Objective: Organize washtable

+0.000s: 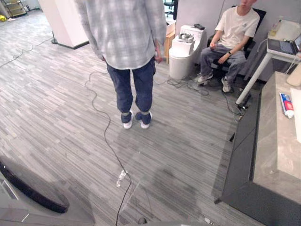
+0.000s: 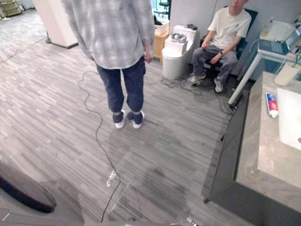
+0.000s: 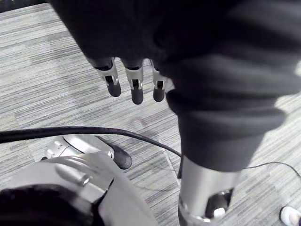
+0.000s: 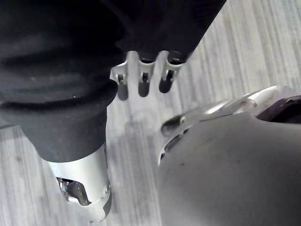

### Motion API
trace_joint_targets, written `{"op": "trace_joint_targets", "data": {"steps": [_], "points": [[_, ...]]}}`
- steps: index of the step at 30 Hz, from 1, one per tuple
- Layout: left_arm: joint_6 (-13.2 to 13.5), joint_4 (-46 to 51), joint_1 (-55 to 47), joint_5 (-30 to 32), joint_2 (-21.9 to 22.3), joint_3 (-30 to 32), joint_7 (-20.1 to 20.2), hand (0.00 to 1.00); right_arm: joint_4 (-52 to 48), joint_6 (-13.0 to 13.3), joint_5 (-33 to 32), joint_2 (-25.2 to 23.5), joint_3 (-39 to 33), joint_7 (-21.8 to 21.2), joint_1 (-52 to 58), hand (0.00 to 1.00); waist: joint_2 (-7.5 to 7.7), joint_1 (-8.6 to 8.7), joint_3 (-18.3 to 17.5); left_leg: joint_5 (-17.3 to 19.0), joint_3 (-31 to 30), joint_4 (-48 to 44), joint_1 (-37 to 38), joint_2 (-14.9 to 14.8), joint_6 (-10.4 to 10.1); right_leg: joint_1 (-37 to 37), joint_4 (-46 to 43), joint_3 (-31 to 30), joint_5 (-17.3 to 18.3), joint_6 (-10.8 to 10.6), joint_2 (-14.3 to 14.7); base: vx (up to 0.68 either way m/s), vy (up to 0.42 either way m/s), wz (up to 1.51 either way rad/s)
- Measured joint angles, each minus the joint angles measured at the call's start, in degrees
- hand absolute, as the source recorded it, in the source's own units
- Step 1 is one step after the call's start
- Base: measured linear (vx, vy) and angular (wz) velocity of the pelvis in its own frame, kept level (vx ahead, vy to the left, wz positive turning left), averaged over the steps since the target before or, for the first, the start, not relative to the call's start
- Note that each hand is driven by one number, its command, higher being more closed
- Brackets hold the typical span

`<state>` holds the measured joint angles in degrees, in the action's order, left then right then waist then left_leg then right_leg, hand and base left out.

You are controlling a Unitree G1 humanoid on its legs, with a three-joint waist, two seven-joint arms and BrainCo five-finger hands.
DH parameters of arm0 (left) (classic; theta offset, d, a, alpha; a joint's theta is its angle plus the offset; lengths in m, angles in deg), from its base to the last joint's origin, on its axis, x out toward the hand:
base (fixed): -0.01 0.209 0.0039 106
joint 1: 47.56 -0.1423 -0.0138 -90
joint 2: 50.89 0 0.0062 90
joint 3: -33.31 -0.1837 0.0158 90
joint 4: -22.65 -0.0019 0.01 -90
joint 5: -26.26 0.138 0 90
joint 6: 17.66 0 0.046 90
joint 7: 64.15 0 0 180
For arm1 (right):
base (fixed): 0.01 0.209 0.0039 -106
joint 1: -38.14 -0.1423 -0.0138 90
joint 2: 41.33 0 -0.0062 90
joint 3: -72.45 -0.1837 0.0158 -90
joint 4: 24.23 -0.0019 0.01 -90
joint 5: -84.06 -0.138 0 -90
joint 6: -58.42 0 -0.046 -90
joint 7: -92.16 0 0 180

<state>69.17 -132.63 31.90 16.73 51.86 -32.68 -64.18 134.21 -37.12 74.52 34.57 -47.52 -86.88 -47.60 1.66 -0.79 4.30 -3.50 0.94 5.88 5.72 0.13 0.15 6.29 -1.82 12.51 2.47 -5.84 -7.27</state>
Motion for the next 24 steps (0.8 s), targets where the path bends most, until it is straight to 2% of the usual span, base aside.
{"op": "trace_joint_targets", "data": {"steps": [1,7,12,16,18,24], "points": [[0.0,-0.6,0.3,0.0,-2.3,-3.9,0.0,0.0,1.0,0.0,1.2,-0.2,5.5,-0.2,0.2,0.0,1.51,0.09,-1.1,1.1,1.0,0.1,0.9,2.7,0.9,2.5,3.6,-0.1,-1.0,-0.7,-1.9,0.04,0.002,0.01],[0.0,-0.6,0.4,0.0,-2.4,-3.9,0.0,0.0,0.6,0.1,1.2,-0.1,6.0,-0.2,0.1,0.0,1.53,0.1,-1.1,1.1,1.1,0.0,1.0,2.7,0.9,2.5,3.6,-0.2,-1.0,-0.7,-1.9,0.0,0.0,-0.01],[0.2,-0.4,0.4,-1.2,-2.3,-3.6,-1.3,0.0,-1.2,0.6,1.2,0.7,9.6,0.1,0.1,0.0,1.52,0.31,-1.1,0.9,2.4,0.0,1.1,2.5,1.2,2.4,2.9,-1.5,-1.2,-1.1,-1.8,-0.01,-0.003,-0.11],[1.2,1.3,0.4,-3.1,-2.1,-3.1,-3.6,0.0,-5.8,1.6,1.2,0.0,11.0,0.3,-0.1,0.0,1.17,1.69,-0.7,1.1,3.3,0.0,1.3,2.0,0.9,1.7,1.5,-1.8,-1.1,-1.0,-1.9,-0.07,-0.018,-0.1],[1.8,3.6,0.9,-4.6,-1.6,-3.0,-5.0,0.0,-8.6,3.0,1.3,-0.1,12.2,0.5,-0.2,0.0,1.53,1.79,-0.1,1.4,4.1,0.0,1.2,1.8,1.0,1.3,0.9,-1.9,-0.7,-0.8,-2.0,-0.09,0.001,-0.05],[2.4,5.2,1.2,-5.7,-1.0,0.6,-5.8,0.0,-9.2,3.0,1.9,-0.1,12.9,1.6,-0.3,0.0,2.48,2.23,0.6,1.9,7.4,0.0,0.8,1.9,1.8,0.8,0.6,-1.4,0.0,-1.5,-2.9,-0.02,0.019,0.02]]}}
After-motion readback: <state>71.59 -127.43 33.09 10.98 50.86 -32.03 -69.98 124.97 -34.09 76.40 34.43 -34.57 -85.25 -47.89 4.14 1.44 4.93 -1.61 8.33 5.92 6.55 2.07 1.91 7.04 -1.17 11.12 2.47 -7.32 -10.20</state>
